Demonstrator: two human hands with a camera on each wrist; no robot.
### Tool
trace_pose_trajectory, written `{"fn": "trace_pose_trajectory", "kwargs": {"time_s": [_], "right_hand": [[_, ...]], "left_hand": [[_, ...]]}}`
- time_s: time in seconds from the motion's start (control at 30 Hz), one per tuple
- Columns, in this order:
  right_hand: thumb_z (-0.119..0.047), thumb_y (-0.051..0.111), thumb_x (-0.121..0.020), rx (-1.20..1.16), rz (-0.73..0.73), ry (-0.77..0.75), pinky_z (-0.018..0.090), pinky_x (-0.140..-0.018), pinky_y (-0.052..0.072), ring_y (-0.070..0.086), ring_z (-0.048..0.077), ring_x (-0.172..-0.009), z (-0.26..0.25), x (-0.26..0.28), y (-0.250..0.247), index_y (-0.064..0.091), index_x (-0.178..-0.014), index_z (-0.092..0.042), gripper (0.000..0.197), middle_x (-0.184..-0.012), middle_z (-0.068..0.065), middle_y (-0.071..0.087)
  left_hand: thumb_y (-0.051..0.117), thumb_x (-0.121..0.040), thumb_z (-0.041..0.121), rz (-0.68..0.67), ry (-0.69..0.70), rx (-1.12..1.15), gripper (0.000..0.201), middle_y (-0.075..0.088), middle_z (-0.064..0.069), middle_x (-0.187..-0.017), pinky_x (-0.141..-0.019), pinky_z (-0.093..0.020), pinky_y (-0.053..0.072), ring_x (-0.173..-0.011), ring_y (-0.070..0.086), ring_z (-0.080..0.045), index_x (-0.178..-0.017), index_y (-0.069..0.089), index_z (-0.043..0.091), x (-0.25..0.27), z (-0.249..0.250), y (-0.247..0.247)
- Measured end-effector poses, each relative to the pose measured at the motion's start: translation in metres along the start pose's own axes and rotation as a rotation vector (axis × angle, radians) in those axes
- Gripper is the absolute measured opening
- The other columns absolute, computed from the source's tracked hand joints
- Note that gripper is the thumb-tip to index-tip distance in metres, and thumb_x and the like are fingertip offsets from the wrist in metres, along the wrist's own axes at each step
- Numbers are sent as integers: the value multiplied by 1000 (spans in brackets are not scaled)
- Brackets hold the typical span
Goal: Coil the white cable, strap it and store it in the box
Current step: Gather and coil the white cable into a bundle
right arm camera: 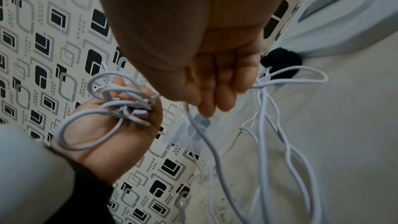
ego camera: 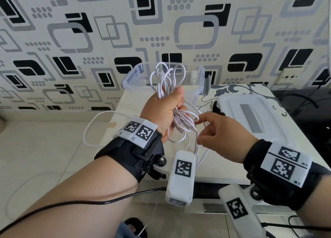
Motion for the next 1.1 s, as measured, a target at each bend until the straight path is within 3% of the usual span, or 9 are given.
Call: {"fn": "trace_pose_trajectory", "kwargs": {"time_s": [0.13, 0.27, 0.4, 0.5, 0.6, 0.73, 0.8, 0.97, 1.1], "right_hand": [[-10, 53, -82, 38, -12, 61, 15, -49, 45, 62, 10, -65, 9, -2, 0, 51, -120, -30, 43, -84, 1, 72], [-13, 52, -83, 85, -19, 76, 10, -48, 42, 57, 8, -61, 10, -2, 2, 38, -137, -29, 58, -82, 3, 70], [-12, 47, -84, -1, 66, 89, 18, -57, 47, 58, 12, -63, 6, -3, -4, 35, -139, -25, 58, -84, 5, 72], [-14, 45, -84, -125, 95, 147, 23, -51, 43, 54, 15, -56, 10, -5, -7, 44, -120, -26, 38, -76, -2, 72], [-24, 49, -88, -335, 125, 164, 26, -52, 38, 48, 17, -55, 8, -3, -8, 49, -93, -14, 11, -72, 1, 69], [-34, 51, -90, -461, 275, 147, 26, -59, 39, 47, 14, -64, 2, 0, -20, 62, -81, -26, 16, -79, -4, 65], [-37, 53, -89, -488, 336, 171, 25, -56, 38, 43, 16, -64, 3, 1, -26, 66, -83, -22, 21, -79, -6, 63], [-46, 59, -84, -484, 379, 228, 13, -47, 39, 48, 13, -65, 6, 7, -34, 68, -89, -19, 28, -94, 11, 68], [-21, 69, -80, -452, 365, 194, 6, -37, 34, 47, 4, -47, 6, 5, -31, 68, -70, -20, 10, -61, -3, 60]], "left_hand": [[56, -85, 25, -54, -11, 32, 31, 35, 5, -50, -51, -28, 36, -37, 35, -8, -62, 38, 16, 2, 4, 6], [50, -94, 18, -59, -43, 37, 34, 34, 4, -49, -36, -16, 35, -31, 33, -8, -62, 37, 14, 5, 6, 9], [52, -92, 20, -64, -109, 46, 34, 33, 4, -47, -35, -15, 34, -28, 32, -8, -61, 38, 15, 7, 4, 10], [50, -93, 20, -49, -205, 107, 34, 32, 4, -48, -34, -13, 33, -27, 32, -8, -62, 37, 16, 8, 2, 10], [50, -92, 21, -54, -252, 119, 34, 29, 2, -49, -33, -12, 31, -26, 30, -8, -61, 38, 16, 10, 0, 11], [47, -94, 21, -105, -315, 91, 33, 27, 3, -48, -32, -11, 28, -26, 25, -7, -63, 36, 17, 14, -5, 18], [46, -93, 21, -130, -335, 57, 33, 29, 4, -47, -32, -12, 27, -27, 25, -6, -63, 36, 17, 16, -8, 21], [48, -92, 22, -176, -362, -28, 34, 28, 3, -48, -32, -12, 28, -26, 26, -7, -60, 36, 16, 20, -15, 28], [50, -90, 25, -225, -372, -41, 34, 28, 3, -49, -33, -12, 28, -28, 26, -6, -61, 35, 17, 24, -18, 35]]}}
Point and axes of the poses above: each hand's wrist, its own x-axis away from the middle knuckle, its own y-axis out of the palm, z = x × y, the point moved 7 cm from there along -x, towards the middle knuckle
